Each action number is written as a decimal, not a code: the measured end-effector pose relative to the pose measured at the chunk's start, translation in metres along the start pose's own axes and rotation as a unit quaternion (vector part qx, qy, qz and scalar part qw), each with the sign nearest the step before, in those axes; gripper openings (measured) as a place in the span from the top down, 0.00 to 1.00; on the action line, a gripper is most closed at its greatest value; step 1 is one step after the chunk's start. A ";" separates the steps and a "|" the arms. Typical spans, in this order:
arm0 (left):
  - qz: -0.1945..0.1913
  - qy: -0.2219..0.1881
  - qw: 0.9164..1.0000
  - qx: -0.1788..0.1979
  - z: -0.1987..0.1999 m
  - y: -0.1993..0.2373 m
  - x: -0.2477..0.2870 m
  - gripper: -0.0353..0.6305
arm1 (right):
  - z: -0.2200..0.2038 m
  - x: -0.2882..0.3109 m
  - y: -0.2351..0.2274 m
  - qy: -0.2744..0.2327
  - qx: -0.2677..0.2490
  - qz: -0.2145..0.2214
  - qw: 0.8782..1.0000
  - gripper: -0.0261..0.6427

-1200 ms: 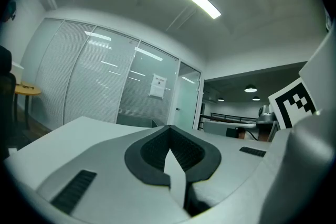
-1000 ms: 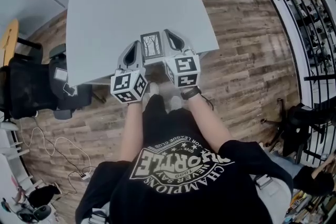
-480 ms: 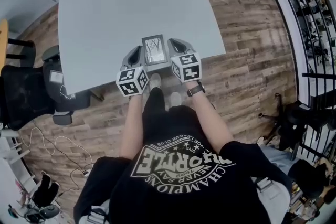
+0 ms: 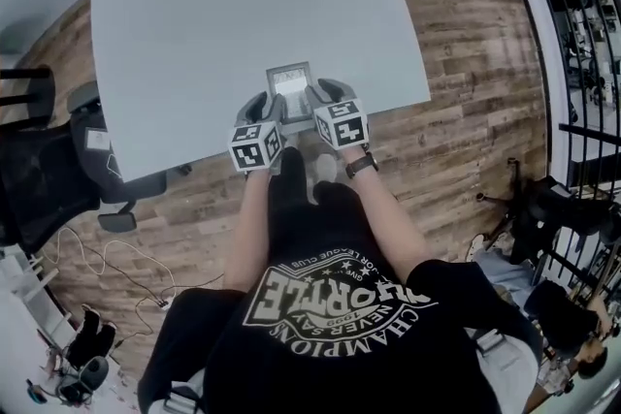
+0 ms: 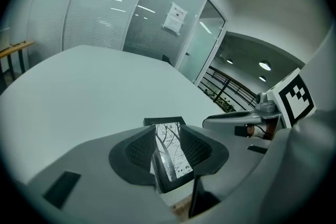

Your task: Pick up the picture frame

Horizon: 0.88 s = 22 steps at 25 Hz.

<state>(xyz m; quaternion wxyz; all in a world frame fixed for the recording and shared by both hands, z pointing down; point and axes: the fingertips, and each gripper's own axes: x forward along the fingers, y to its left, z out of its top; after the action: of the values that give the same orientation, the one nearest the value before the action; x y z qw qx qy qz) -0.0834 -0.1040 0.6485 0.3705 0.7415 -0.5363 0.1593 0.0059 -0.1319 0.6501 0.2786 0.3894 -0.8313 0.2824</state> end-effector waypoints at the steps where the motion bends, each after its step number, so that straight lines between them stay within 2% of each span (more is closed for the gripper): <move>1: -0.005 0.011 1.000 -0.002 -0.005 -0.001 0.003 0.74 | -0.005 0.002 -0.001 0.007 0.003 -0.001 1.000 0.78; 6: -0.008 0.042 0.999 -0.008 -0.022 -0.002 0.011 0.71 | -0.027 0.006 -0.001 0.033 0.015 -0.009 0.999 0.78; 15: 0.019 0.077 0.997 -0.009 -0.043 0.009 0.024 0.71 | -0.046 0.015 -0.002 0.053 0.029 -0.017 0.998 0.80; 22: 0.022 0.086 0.996 -0.031 -0.045 0.016 0.025 0.81 | -0.046 0.020 0.000 0.060 0.055 -0.018 0.997 0.85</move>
<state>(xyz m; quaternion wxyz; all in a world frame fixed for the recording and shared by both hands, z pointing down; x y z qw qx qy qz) -0.0816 -0.0909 0.7004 0.4346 0.7014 -0.5227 0.2142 0.0064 -0.1099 0.6956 0.3117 0.4014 -0.7890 0.3453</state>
